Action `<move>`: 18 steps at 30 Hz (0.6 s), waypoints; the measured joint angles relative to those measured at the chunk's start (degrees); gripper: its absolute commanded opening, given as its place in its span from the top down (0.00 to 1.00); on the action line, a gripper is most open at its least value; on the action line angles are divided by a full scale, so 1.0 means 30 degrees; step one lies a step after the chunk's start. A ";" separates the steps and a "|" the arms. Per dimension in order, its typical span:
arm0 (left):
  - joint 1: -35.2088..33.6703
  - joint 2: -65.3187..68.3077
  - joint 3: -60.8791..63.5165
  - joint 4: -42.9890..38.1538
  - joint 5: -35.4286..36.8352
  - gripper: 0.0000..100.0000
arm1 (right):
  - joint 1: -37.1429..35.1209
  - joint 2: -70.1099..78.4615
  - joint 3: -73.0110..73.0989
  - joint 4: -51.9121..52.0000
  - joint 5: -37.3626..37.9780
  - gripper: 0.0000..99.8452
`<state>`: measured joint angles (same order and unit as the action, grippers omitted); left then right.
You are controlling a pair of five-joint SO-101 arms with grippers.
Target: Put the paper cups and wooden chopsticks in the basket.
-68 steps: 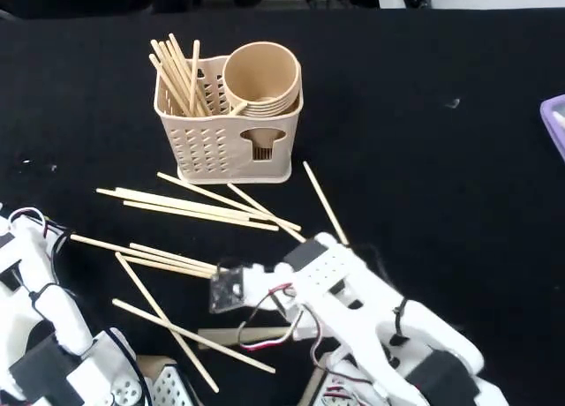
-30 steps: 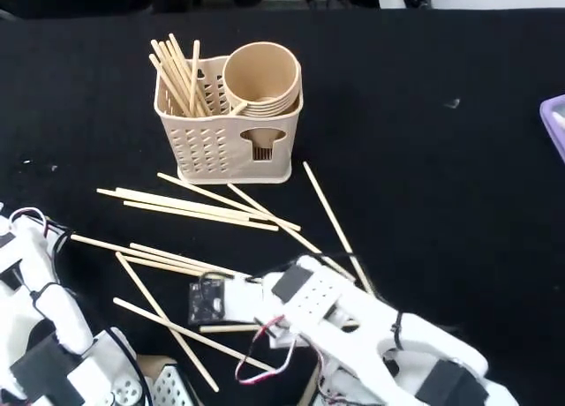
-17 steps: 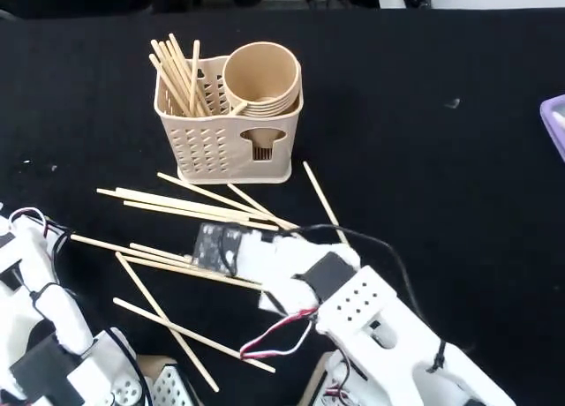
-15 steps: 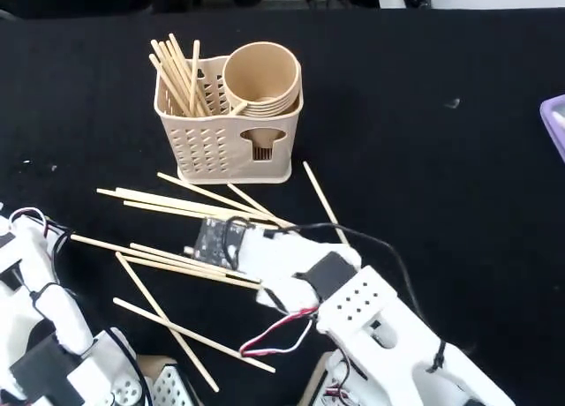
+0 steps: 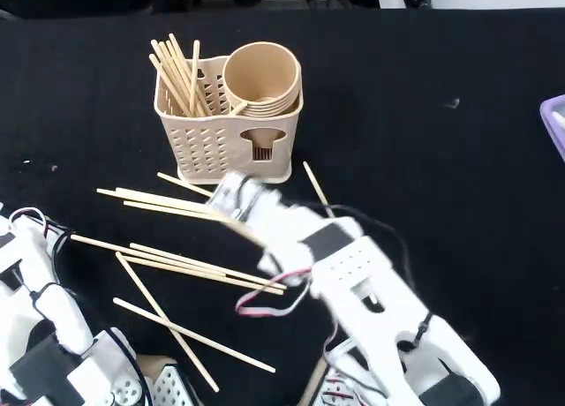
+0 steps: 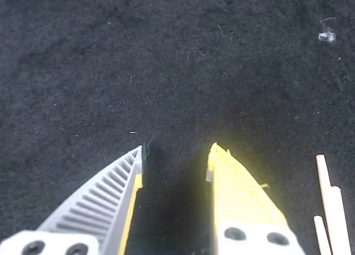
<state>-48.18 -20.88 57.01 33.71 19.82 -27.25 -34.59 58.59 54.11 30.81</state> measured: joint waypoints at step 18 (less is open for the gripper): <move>0.0000 0.0000 0.0000 0.0000 0.0000 0.81 | 0.7297 0.0000 0.1553 -0.3604 0.2667 0.99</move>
<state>-48.18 -20.88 57.01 33.71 19.82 -5.36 -34.59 63.25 43.30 38.81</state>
